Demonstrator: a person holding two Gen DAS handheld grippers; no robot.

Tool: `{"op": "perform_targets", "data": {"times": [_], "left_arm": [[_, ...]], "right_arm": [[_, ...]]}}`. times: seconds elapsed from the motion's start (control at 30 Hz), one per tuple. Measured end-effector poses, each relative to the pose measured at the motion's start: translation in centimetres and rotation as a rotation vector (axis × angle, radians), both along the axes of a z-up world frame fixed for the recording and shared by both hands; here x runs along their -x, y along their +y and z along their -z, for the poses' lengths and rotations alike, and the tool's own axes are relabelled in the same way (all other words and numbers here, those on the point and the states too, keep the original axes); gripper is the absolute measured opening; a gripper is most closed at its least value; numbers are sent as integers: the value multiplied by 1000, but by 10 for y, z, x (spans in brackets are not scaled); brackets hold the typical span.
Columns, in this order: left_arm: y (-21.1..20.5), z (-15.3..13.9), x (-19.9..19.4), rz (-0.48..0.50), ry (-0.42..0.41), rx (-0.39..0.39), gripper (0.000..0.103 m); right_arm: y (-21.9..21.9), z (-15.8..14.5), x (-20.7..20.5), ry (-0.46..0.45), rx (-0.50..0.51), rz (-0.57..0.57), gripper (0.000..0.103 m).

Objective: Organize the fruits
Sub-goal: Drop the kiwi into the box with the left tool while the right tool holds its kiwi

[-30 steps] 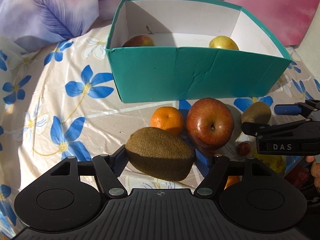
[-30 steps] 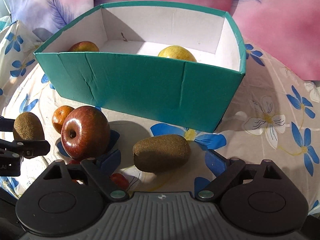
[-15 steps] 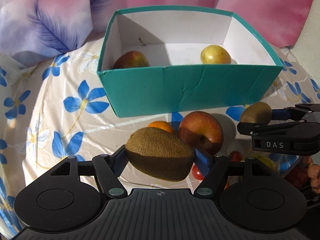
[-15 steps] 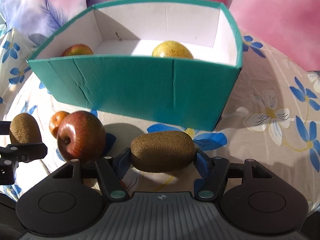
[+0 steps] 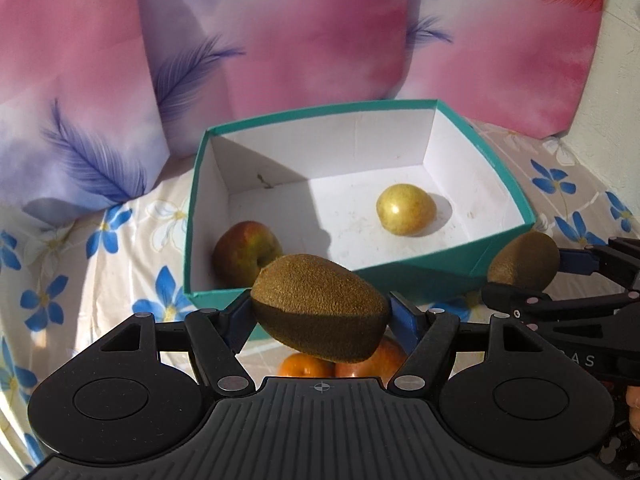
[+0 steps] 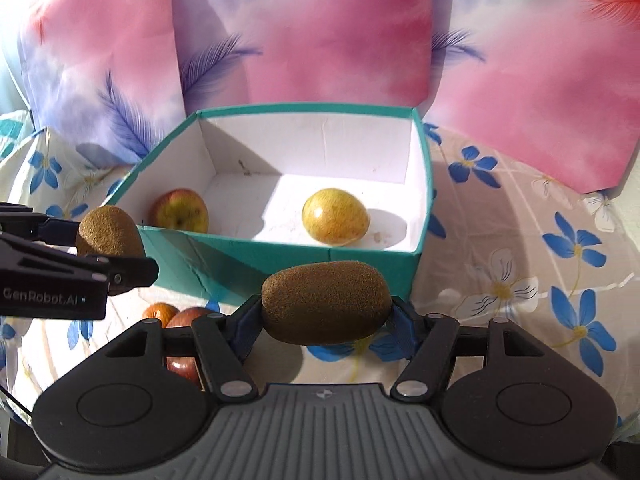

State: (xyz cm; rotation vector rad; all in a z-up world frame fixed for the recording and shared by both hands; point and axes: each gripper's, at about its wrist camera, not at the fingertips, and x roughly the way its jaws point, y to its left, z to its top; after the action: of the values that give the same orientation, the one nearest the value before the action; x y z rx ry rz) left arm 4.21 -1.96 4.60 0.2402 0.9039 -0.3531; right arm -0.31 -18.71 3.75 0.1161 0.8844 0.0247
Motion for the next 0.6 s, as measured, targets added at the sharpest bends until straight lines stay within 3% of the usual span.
{"op": "perform_targets", "data": {"times": [0.6], "left_arm": [[-12,2,-58,-94,-25,-9,74]], "right_arm": [[-13,-22,-6,-118,7,66,67]]}}
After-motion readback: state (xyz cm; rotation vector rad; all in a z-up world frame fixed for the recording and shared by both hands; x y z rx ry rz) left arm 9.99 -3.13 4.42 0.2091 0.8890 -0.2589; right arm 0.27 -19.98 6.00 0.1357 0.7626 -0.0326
